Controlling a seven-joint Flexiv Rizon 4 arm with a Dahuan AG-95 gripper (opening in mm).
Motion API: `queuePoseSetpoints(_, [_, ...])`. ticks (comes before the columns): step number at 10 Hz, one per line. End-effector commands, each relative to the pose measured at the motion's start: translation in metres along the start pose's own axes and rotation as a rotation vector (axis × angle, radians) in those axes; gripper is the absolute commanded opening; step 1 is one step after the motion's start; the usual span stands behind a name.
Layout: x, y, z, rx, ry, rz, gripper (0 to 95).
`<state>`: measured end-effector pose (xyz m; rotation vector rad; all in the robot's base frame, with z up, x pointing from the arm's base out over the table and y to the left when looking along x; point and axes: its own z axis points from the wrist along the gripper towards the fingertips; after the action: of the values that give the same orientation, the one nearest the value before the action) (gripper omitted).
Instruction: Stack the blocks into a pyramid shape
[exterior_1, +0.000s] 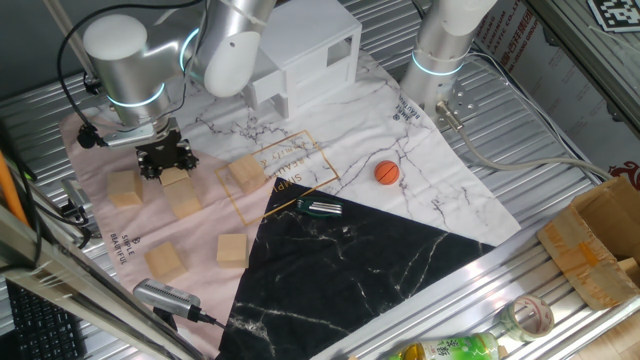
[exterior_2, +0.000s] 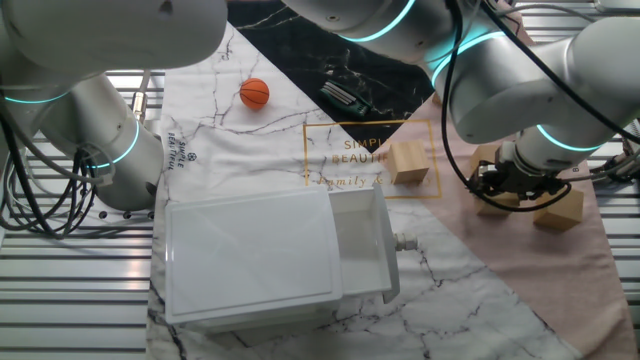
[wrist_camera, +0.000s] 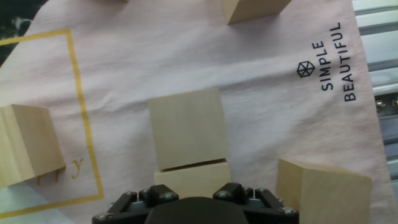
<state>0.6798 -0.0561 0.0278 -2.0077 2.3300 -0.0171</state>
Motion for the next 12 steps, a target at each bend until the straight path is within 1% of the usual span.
queuePoseSetpoints(1, [-0.0006,-0.0023,0.0003,-0.009,-0.002,-0.003,0.0])
queuePoseSetpoints(4, [-0.0013,-0.0038,-0.0001,-0.003,0.002,-0.005,0.0])
queuePoseSetpoints(5, [-0.0013,-0.0038,-0.0001,-0.005,0.003,-0.004,0.0])
queuePoseSetpoints(6, [-0.0013,-0.0038,-0.0001,-0.003,-0.003,-0.003,0.0])
queuePoseSetpoints(7, [-0.0013,-0.0038,-0.0001,0.0,0.0,-0.005,0.0])
queuePoseSetpoints(9, [-0.0013,-0.0037,0.0,-0.001,-0.001,-0.003,0.0])
queuePoseSetpoints(10, [-0.0013,-0.0037,0.0,0.0,0.0,-0.002,19.0])
queuePoseSetpoints(12, [-0.0013,-0.0037,0.0,-0.004,-0.001,-0.002,19.0])
